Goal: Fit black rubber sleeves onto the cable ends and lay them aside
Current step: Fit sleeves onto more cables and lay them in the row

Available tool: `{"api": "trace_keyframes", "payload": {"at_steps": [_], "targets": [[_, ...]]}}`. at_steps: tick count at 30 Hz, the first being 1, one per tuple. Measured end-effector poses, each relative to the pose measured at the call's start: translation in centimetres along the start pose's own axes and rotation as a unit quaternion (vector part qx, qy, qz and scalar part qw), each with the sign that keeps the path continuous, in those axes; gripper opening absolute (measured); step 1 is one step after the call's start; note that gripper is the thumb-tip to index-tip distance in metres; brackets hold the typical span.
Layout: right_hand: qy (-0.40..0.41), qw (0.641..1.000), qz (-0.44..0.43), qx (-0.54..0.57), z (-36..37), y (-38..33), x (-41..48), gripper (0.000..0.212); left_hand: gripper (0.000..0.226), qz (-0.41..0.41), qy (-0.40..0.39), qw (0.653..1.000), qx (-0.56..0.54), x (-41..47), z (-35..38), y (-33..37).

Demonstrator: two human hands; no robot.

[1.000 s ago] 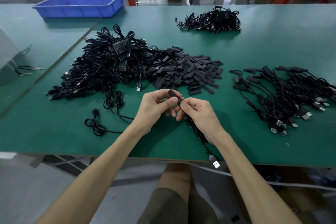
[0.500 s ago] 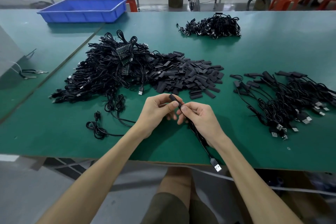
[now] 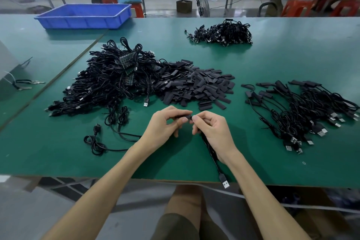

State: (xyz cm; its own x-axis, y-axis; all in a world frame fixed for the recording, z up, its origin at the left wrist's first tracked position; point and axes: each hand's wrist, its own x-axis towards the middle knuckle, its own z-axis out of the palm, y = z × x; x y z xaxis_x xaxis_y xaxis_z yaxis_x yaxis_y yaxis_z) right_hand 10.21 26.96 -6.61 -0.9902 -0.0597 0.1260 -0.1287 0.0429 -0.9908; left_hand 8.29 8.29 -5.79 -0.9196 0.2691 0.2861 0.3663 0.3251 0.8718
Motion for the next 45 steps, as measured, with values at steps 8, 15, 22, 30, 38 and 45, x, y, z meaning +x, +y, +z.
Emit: {"api": "trace_keyframes", "payload": {"at_steps": [8,15,22,30,38,45], "targets": [[-0.021,1.0,0.001,-0.015,0.33,-0.26,-0.01,0.018,0.017,-0.002,0.02,0.999,-0.043,-0.26,-0.15,0.2],[-0.019,1.0,0.012,-0.013,0.32,-0.25,-0.06,0.018,0.018,0.003,0.029,0.998,-0.053,-0.37,-0.01,0.37],[-0.01,1.0,0.02,-0.01,0.51,-0.36,-0.06,0.018,0.017,-0.038,0.019,0.994,-0.096,-0.11,-0.04,-0.02],[-0.008,1.0,0.023,-0.014,0.47,-0.34,-0.14,0.019,0.019,-0.036,0.011,0.991,-0.126,-0.1,-0.09,-0.12],[-0.011,1.0,0.021,-0.007,0.43,-0.45,-0.01,0.018,0.018,-0.035,-0.002,0.987,-0.154,-0.14,-0.23,-0.24],[-0.012,1.0,0.017,0.005,0.49,-0.74,-0.08,0.018,0.019,-0.062,-0.012,0.976,-0.207,0.02,-0.49,-0.33]]}}
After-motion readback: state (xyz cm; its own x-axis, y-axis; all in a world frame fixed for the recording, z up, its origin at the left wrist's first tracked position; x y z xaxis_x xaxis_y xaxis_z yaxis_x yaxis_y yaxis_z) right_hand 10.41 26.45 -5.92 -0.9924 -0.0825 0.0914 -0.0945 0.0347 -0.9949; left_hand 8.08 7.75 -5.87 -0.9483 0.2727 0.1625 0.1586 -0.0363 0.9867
